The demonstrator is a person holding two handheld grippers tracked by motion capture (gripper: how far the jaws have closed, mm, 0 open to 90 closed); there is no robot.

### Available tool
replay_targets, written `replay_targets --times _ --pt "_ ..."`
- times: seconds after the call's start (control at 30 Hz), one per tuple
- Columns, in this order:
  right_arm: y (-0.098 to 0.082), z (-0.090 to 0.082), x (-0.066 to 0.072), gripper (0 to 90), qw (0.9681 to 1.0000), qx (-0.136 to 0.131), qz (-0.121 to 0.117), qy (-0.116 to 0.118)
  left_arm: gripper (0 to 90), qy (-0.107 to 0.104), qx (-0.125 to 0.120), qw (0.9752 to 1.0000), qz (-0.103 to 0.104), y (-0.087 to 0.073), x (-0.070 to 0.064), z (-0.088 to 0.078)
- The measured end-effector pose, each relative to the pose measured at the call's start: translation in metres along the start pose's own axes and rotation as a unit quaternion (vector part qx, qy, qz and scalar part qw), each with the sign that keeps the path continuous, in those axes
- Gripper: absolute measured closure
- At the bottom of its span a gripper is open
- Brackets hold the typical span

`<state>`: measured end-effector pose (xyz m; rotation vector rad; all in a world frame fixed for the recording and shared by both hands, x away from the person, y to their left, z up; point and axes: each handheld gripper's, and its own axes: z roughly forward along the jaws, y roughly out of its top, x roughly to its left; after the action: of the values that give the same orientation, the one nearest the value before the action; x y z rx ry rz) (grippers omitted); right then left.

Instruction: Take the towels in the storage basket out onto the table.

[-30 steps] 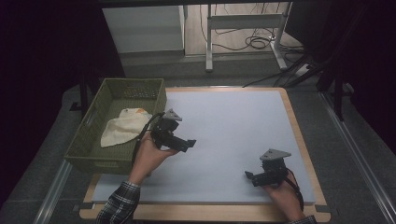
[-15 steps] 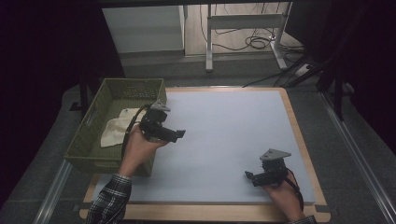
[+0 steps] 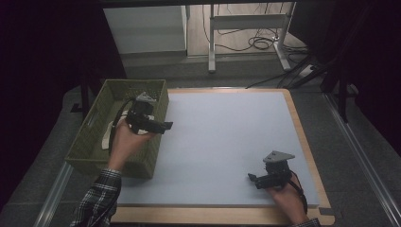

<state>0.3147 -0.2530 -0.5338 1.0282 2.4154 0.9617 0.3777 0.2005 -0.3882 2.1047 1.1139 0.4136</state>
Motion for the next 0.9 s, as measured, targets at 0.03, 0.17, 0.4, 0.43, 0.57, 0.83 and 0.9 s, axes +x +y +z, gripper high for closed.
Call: replay_targets --times 0.03,0.17,0.4,0.43,0.57,0.83,0.9 --pt "0.0 0.0 0.0 3.2 1.0 0.0 0.0 0.0 4.9 0.001 0.0 1.0 -0.002 0.0 0.002 -0.001" --pt "0.0 0.0 0.0 3.2 1.0 0.0 0.0 0.0 4.9 0.013 0.002 0.9999 -0.01 -0.002 0.015 -0.002" --pt "0.0 0.0 0.0 3.2 1.0 0.0 0.0 0.0 4.9 0.036 0.012 0.9989 -0.029 -0.009 0.042 0.002" --pt "0.0 0.0 0.0 3.2 1.0 0.0 0.0 0.0 4.9 0.038 0.014 0.9987 -0.033 -0.01 0.047 0.003" --pt "0.0 0.0 0.0 3.2 1.0 0.0 0.0 0.0 4.9 0.053 0.025 0.9975 -0.04 -0.016 0.064 0.009" --pt "0.0 0.0 0.0 3.2 1.0 0.0 0.0 0.0 3.7 0.066 0.051 0.9943 -0.066 -0.027 0.092 0.025" --pt "0.0 0.0 0.0 3.2 1.0 0.0 0.0 0.0 3.5 0.063 0.056 0.9937 -0.074 -0.03 0.097 0.029"
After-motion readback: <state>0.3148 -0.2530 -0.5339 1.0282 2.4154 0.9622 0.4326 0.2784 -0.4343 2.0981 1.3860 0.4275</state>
